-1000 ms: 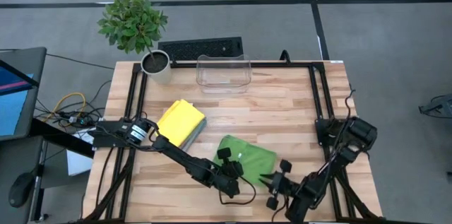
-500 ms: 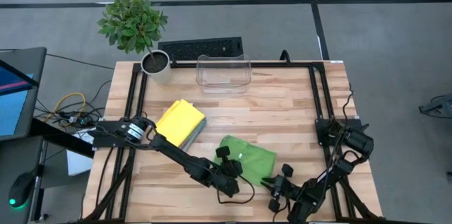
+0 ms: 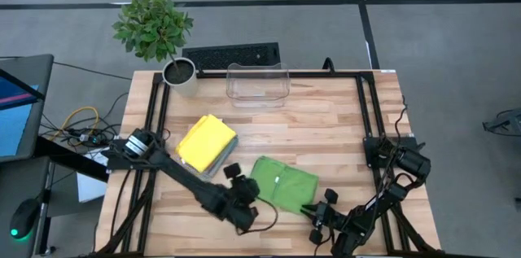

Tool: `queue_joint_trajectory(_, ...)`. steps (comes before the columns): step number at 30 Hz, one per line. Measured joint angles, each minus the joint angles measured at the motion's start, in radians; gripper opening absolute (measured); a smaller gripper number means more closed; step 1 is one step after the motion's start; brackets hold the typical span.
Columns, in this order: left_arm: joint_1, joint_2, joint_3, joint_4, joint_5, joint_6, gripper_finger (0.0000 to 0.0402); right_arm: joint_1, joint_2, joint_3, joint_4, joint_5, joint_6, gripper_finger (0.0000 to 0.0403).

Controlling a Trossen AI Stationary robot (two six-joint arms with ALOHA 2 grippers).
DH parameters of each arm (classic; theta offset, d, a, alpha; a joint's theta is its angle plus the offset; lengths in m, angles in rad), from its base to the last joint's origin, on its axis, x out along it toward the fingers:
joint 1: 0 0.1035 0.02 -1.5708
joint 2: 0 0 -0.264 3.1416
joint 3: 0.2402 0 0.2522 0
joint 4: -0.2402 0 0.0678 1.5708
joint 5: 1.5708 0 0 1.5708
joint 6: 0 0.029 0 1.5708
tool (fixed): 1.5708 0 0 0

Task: Fold microfiber towels
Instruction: Fold the green microfiber cloth

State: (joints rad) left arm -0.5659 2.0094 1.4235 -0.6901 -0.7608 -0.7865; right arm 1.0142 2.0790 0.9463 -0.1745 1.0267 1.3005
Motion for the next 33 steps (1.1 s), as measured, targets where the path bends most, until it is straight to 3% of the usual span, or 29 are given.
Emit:
queue_joint_trajectory(4, -0.041, -0.012, -0.076, -0.012, 0.0, -0.187, 0.0187, 0.0, 0.001, 0.0, 0.0, 0.0, 0.0, 0.0097)
queue_joint_trajectory(8, -0.071, -0.024, -0.159, 0.028, -0.077, -0.366, 0.0211, 0.0, 0.001, 0.0, 0.0, -0.001, -0.015, 0.0097)
queue_joint_trajectory(11, -0.087, -0.021, -0.216, 0.135, -0.101, -0.39, 0.0207, 0.0, 0.001, 0.0, 0.0, -0.001, -0.018, 0.0097)
queue_joint_trajectory(16, -0.088, -0.018, -0.33, 0.382, -0.058, -0.355, 0.0188, 0.0, 0.001, -0.001, 0.001, -0.002, -0.018, 0.0097)
queue_joint_trajectory(21, -0.076, -0.018, -0.387, 0.387, -0.04, -0.456, 0.0172, 0.001, 0.001, -0.001, 0.007, -0.002, -0.018, 0.0097)
queue_joint_trajectory(26, -0.09, -0.045, -0.367, 0.375, -0.013, -0.49, 0.0155, 0.005, 0.002, -0.001, 0.008, -0.003, -0.018, 0.0097)
queue_joint_trajectory(28, -0.106, -0.086, -0.339, 0.364, -0.061, -0.46, 0.0146, 0.005, 0.002, -0.001, 0.009, -0.002, -0.018, 0.0097)
queue_joint_trajectory(33, -0.133, -0.116, -0.329, 0.438, -0.333, -0.359, 0.0123, 0.005, 0.002, -0.002, 0.01, -0.002, -0.018, 0.0097)
